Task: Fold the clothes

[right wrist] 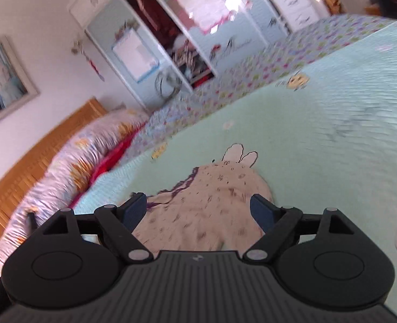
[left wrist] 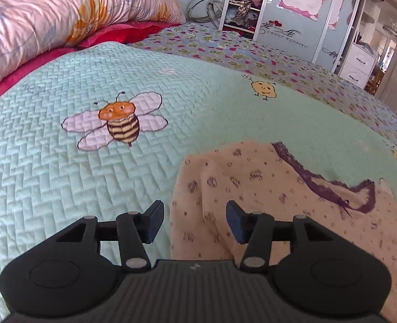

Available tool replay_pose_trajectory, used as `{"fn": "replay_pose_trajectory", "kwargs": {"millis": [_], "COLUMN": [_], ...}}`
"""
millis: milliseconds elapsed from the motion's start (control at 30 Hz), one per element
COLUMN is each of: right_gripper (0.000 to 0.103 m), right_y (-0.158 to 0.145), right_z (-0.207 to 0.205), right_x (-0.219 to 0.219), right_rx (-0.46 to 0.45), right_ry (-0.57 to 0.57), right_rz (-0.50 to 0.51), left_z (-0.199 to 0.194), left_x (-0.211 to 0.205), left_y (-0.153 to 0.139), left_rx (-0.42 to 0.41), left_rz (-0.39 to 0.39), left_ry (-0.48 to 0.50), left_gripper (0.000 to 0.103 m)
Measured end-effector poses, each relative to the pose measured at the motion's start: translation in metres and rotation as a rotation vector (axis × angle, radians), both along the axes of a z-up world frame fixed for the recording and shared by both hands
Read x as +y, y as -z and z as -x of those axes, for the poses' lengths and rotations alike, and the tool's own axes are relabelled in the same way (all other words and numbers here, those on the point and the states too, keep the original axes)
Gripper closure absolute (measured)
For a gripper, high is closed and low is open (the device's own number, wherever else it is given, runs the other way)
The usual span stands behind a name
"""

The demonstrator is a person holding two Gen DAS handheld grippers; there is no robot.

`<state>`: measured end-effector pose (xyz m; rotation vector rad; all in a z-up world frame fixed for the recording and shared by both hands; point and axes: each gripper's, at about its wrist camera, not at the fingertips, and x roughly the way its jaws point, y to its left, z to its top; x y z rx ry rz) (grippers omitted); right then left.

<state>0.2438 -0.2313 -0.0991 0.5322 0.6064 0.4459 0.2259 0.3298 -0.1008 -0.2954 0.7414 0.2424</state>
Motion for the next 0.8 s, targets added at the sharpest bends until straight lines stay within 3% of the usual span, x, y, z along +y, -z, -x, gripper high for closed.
{"fn": "replay_pose_trajectory", "kwargs": {"millis": [100, 200, 267, 367, 400, 433, 533, 667, 700, 733, 800], "right_gripper": [0.018, 0.018, 0.018, 0.025, 0.052, 0.097, 0.097, 0.097, 0.088, 0.069, 0.052], "right_y": [0.025, 0.056, 0.075, 0.089, 0.091, 0.091, 0.085, 0.063, 0.06, 0.057, 0.049], "right_z": [-0.105, -0.184, -0.215, -0.225, -0.225, -0.223, -0.21, -0.195, -0.19, -0.185, -0.161], "right_x": [0.021, 0.047, 0.062, 0.077, 0.081, 0.081, 0.061, 0.007, 0.0, -0.008, -0.013], "right_rx": [0.077, 0.191, 0.252, 0.213, 0.199, 0.197, 0.176, 0.136, 0.149, 0.163, 0.17], "right_ry": [-0.07, -0.139, -0.183, -0.212, -0.218, -0.219, -0.174, -0.02, -0.007, 0.005, 0.017], "right_rz": [0.03, 0.048, 0.027, 0.033, 0.055, 0.09, 0.161, 0.219, 0.191, 0.163, 0.121], "left_z": [0.03, 0.049, 0.057, 0.064, 0.064, 0.063, 0.059, 0.056, 0.055, 0.057, 0.059], "left_x": [0.005, 0.011, 0.013, 0.017, 0.016, 0.016, 0.012, -0.001, -0.005, -0.009, -0.016], "left_y": [0.004, 0.007, 0.011, 0.018, 0.02, 0.021, 0.023, 0.016, 0.013, 0.01, 0.005], "left_rx": [-0.02, -0.016, -0.001, 0.006, 0.006, 0.004, 0.004, -0.012, -0.015, -0.019, -0.028], "left_rz": [0.057, 0.075, 0.077, 0.099, 0.1, 0.098, 0.106, 0.098, 0.094, 0.091, 0.085], "left_ry": [-0.012, -0.023, -0.038, -0.044, -0.046, -0.049, -0.046, -0.01, -0.003, 0.003, 0.016], "left_gripper": [0.049, 0.049, 0.048, 0.048, 0.048, 0.048, 0.048, 0.048, 0.048, 0.048, 0.048]}}
